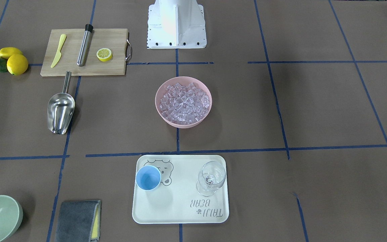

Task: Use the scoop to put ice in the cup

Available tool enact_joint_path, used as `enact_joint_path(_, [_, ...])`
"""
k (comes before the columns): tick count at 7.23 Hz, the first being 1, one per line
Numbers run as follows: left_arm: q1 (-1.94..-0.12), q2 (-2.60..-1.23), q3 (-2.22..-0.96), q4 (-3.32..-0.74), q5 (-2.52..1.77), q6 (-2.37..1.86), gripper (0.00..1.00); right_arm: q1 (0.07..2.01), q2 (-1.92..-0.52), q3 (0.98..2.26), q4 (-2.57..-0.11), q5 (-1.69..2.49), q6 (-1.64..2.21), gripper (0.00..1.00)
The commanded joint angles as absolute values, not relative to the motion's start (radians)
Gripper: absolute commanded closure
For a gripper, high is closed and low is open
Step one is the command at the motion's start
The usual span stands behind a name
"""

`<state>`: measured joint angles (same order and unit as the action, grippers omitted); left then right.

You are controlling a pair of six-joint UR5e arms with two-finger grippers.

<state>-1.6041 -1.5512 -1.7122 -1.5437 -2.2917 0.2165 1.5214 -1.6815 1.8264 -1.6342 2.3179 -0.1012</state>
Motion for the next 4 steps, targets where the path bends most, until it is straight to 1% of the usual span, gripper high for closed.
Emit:
enact_joint_path(1, [-1.597, -1.552, -1.709, -1.644, -2.293, 0.218, 0.0, 1.52, -1.672, 1.847, -1.634, 2.318, -0.1, 0.0])
enact_joint_path(4, [-1.52, -1.555, -1.707, -1.828, -2.295, 0.213, 0.0, 1.52, -1.672, 1.853, -1.635, 2.318, -0.098, 0.0])
